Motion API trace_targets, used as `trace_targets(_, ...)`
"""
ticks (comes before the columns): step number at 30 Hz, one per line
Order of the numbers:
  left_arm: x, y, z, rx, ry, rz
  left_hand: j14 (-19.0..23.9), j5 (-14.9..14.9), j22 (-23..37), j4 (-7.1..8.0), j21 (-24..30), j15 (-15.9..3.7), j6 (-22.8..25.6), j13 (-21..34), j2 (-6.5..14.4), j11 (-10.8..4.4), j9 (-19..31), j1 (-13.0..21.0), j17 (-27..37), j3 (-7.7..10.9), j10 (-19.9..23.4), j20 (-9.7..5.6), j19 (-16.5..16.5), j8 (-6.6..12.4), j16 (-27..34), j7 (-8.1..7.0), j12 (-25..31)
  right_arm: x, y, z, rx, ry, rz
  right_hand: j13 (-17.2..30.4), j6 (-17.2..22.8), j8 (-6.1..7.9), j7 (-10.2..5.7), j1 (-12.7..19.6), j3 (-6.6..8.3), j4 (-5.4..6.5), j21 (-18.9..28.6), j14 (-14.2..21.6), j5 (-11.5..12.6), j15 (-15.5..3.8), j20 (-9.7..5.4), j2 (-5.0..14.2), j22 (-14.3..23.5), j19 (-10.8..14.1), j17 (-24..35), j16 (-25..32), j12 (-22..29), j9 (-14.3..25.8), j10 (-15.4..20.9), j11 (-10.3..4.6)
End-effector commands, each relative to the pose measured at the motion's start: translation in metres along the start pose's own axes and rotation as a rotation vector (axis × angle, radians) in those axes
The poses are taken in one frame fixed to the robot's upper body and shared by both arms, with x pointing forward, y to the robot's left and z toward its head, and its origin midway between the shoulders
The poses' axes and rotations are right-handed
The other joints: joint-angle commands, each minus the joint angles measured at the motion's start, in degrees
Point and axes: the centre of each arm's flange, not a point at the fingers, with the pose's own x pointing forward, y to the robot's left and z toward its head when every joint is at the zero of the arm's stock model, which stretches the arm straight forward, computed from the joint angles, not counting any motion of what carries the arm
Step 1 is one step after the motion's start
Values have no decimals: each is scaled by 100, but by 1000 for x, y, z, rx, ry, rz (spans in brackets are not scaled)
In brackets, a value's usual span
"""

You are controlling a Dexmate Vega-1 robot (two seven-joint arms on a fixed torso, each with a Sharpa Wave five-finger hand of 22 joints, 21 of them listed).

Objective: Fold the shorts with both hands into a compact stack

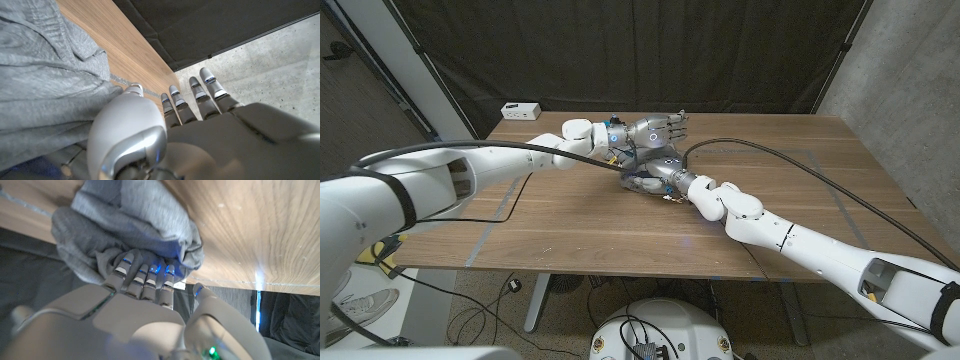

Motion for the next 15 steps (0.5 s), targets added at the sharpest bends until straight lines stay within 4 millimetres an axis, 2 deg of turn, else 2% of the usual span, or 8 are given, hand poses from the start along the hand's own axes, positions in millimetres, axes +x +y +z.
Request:
trace_targets(1, -19, 3, 0, 11, 38, -46, -7, 32, -3, -10, -21, -1013, 86, 23, -1, -7, 7, -27, 13, 39, 46, -5, -7, 47, 4, -16, 39, -19, -26, -7, -48, 67, -26, 11, -16, -7, 15, -22, 62, -1, 15, 56, 35, -29, -6, -10, 0, 75, 14, 21, -4, 15, 37, -38)
trace_targets(8, -27, 7, -3, 16, 66, -53, 1, 45, -5, -30, -26, -1013, 129, 22, -6, -7, 10, -23, 9, 51, 77, 0, -11, 68, 8, -16, 53, -38, -24, -17, -37, 148, -1, 11, 22, 8, 7, -53, 74, 10, 53, 154, 32, -49, -3, -18, 1, 205, 21, 57, 15, 15, 93, -23)
trace_targets(15, -29, 12, -8, 25, 98, -57, 9, 54, -7, -44, -28, -1015, 153, 22, -11, -8, 10, -18, 6, 58, 96, 0, -12, 79, 12, -17, 61, -55, -27, -16, -60, 196, -31, 11, 51, 17, 9, -91, 81, 28, 70, 226, 29, -47, -1, -22, 3, 282, 29, 80, 22, 15, 124, -49)
